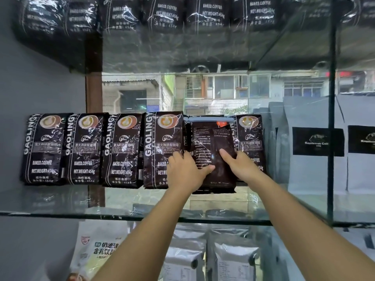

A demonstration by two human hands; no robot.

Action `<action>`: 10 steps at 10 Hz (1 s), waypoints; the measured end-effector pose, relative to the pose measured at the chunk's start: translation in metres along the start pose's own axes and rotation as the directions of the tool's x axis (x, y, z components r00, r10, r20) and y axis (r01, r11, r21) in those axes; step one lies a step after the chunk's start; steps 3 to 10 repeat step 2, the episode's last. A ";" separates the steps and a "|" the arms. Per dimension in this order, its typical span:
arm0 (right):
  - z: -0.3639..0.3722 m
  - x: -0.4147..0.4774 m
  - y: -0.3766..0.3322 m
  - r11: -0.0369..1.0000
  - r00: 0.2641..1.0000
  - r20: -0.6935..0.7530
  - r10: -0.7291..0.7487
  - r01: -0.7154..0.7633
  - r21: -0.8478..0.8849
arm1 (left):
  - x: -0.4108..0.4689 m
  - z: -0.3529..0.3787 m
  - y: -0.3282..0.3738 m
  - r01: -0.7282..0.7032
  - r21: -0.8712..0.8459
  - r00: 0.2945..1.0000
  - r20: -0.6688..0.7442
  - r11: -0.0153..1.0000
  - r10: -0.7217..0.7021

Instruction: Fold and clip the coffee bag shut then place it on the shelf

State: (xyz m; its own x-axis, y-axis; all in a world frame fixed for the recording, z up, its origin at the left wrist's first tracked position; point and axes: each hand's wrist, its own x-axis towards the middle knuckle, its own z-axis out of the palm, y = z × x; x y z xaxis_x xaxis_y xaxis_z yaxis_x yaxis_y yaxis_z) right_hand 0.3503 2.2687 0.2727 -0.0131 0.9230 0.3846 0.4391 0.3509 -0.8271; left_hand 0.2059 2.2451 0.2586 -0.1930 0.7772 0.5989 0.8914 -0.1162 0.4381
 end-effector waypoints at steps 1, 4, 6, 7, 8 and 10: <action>-0.007 -0.009 -0.004 0.991 0.988 -0.135 -0.068 0.051 -0.124 | -0.005 -0.012 -0.001 -0.046 -0.013 0.999 -0.009 0.999 0.046; -0.022 -0.028 -0.013 0.979 0.948 -0.249 -0.196 0.174 -0.109 | -0.013 -0.030 -0.001 -0.146 0.002 0.976 -0.163 0.989 0.144; -0.022 -0.028 -0.013 0.979 0.948 -0.249 -0.196 0.174 -0.109 | -0.013 -0.030 -0.001 -0.146 0.002 0.976 -0.163 0.989 0.144; -0.022 -0.028 -0.013 0.979 0.948 -0.249 -0.196 0.174 -0.109 | -0.013 -0.030 -0.001 -0.146 0.002 0.976 -0.163 0.989 0.144; -0.022 -0.028 -0.013 0.979 0.948 -0.249 -0.196 0.174 -0.109 | -0.013 -0.030 -0.001 -0.146 0.002 0.976 -0.163 0.989 0.144; -0.022 -0.028 -0.013 0.979 0.948 -0.249 -0.196 0.174 -0.109 | -0.013 -0.030 -0.001 -0.146 0.002 0.976 -0.163 0.989 0.144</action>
